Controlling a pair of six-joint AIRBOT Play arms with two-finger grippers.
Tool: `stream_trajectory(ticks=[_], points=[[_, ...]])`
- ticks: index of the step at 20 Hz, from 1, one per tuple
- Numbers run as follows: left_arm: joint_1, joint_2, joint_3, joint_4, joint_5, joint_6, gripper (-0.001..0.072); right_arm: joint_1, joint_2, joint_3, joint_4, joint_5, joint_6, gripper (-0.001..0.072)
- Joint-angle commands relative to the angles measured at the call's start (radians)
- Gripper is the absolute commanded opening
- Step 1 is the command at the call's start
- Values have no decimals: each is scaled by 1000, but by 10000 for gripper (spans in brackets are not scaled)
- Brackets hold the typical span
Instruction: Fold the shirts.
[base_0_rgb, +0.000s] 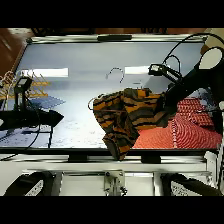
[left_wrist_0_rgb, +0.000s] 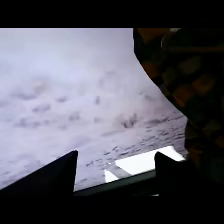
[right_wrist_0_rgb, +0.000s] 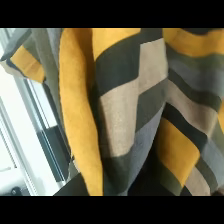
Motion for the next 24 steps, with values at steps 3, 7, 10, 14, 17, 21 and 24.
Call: stream_trajectory(ticks=[3, 7, 10, 14, 17, 21, 24], points=[[-133, -42, -312, -672, 346, -27, 535, 0, 19, 1, -19, -34, 83, 44], [-449, -206, -301, -820, 626, -22, 535, 0, 29, 1, -19, -56, 88, 44], [-564, -352, -237, -943, 732, 8, 531, 0, 29, 1, -18, -55, 108, 44], [-607, -521, -95, -1034, 744, 72, 531, 0, 29, 1, -13, -55, 110, 44], [-613, -645, 0, -1041, 748, 72, 530, 0, 29, 1, -11, -49, 114, 45], [-613, -737, 71, -1048, 769, 72, 471, 0, 29, 1, -11, -46, 122, 45], [-620, -772, 91, -1057, 769, 71, 343, 0, 29, 1, -12, -48, 121, 45]])
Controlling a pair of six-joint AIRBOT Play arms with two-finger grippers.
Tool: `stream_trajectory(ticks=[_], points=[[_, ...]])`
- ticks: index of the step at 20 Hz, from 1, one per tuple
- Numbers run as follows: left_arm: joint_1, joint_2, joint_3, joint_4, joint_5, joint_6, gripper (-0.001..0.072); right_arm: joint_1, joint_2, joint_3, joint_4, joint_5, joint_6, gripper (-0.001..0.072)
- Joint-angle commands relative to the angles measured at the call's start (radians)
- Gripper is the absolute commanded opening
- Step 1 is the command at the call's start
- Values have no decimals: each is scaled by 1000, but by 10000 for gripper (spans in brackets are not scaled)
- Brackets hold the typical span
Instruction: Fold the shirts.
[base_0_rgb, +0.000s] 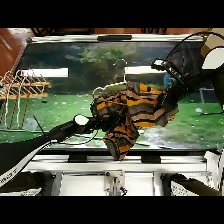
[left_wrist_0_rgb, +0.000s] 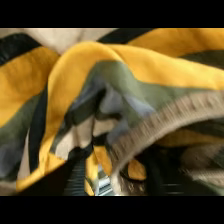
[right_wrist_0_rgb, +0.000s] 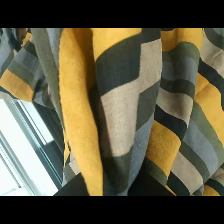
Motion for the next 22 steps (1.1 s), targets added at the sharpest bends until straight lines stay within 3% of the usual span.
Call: stream_trajectory(ticks=[1, 2, 3, 6, 11, 15, 18, 22], points=[[-7, -53, 31, -27, 8, 3, 214, 0, 1, 1, 0, 1, 2, 45], [-6, -58, 30, -31, 8, 3, 65, 0, 1, 1, 0, 1, 2, 45], [-1, -57, 30, -30, 7, 3, 48, 0, 1, 1, 0, 1, 2, 45], [64, -8, 30, -3, -39, 77, 47, 0, 11, 1, 1, 1, 8, 45], [395, 111, 30, 207, -309, 71, 46, 0, 74, 1, 51, -64, 5, 44], [594, 173, 30, 285, -411, 69, 46, 0, 108, 1, 76, -71, 5, 43], [665, 189, 31, 285, -460, 70, 46, 0, 108, 1, 193, -71, 3, 43], [699, 191, 59, 284, -461, 72, 46, 0, 108, 1, 188, -58, 0, 43]])
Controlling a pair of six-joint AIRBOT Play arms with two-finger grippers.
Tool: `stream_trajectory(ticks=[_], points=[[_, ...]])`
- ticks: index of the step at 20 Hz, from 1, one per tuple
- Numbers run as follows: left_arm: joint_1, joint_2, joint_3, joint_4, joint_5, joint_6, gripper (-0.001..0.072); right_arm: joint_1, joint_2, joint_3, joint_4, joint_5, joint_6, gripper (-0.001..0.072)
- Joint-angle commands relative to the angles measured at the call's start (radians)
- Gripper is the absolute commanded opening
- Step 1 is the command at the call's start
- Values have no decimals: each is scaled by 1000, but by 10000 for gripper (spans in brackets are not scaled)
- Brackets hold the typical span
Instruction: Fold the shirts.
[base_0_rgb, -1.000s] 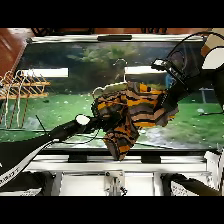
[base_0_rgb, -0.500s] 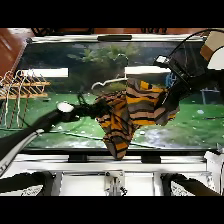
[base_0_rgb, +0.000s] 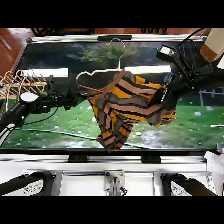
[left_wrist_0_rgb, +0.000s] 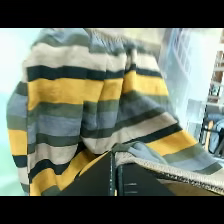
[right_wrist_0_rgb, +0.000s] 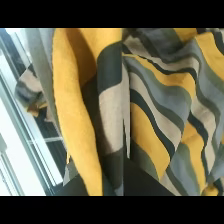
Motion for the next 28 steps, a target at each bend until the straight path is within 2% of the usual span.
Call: stream_trajectory(ticks=[1, 5, 10, 13, 16, 20, 22, 26, 28], points=[[51, 8, 40, 11, -18, 3, 46, 0, 2, 0, 16, 16, -10, 43], [62, 7, 137, 10, 4, 3, 46, 0, 0, 0, 8, 41, -40, 42], [63, 19, 201, 13, -69, 31, 46, 0, -9, 0, -23, 37, -39, 42], [75, 28, 200, 119, -102, 28, 46, -1, -9, 0, -28, 26, -37, 42], [103, 27, 200, 266, -156, -21, 46, -1, -9, 0, -48, 21, -34, 42], [127, 27, 201, 300, -163, -23, 46, 0, -9, 0, -46, -8, -35, 42], [125, 27, 201, 244, -124, -3, 46, 0, -9, 0, -58, 1, -36, 42], [122, 27, 240, -25, -100, 124, 46, 0, -9, -1, -122, 38, -40, 42], [106, 28, 277, -77, -100, 153, 46, 0, -9, -1, -125, 37, -40, 42]])
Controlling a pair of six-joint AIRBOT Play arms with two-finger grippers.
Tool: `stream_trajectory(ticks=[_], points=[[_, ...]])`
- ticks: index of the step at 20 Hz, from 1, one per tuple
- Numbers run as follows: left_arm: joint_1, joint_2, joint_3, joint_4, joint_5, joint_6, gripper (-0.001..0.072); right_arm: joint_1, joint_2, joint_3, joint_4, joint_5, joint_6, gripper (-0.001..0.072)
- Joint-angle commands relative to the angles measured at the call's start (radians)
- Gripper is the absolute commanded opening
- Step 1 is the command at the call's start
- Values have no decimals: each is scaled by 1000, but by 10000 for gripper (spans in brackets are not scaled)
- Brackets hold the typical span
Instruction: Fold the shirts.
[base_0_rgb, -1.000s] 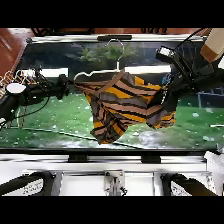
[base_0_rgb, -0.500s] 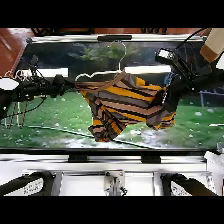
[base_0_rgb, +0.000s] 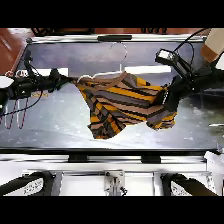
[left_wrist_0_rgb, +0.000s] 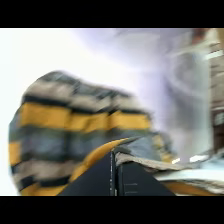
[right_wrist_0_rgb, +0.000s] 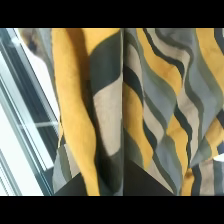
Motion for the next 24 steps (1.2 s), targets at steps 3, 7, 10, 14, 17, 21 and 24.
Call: stream_trajectory(ticks=[3, 7, 10, 14, 17, 21, 24], points=[[-54, 2, 82, -143, -2, 66, 46, 1, 0, 0, -26, 12, -1, 41], [-188, 5, 183, -152, 11, 97, 46, 3, 0, 0, -26, -32, 80, 41], [-295, 5, 332, -158, 67, 126, 46, 64, 0, 0, -89, -86, 123, 41], [-373, 6, 468, -103, 95, 127, 46, 125, 0, 44, -93, -224, 274, 42], [-330, 19, 491, 89, 51, 86, 46, 123, 5, 107, -68, -223, 357, 41], [-300, 14, 491, 272, -18, -10, 46, 123, 29, 150, 74, -261, 421, 41], [-323, 6, 491, 271, -9, 38, 338, 124, 53, 151, 151, -271, 463, 41]])
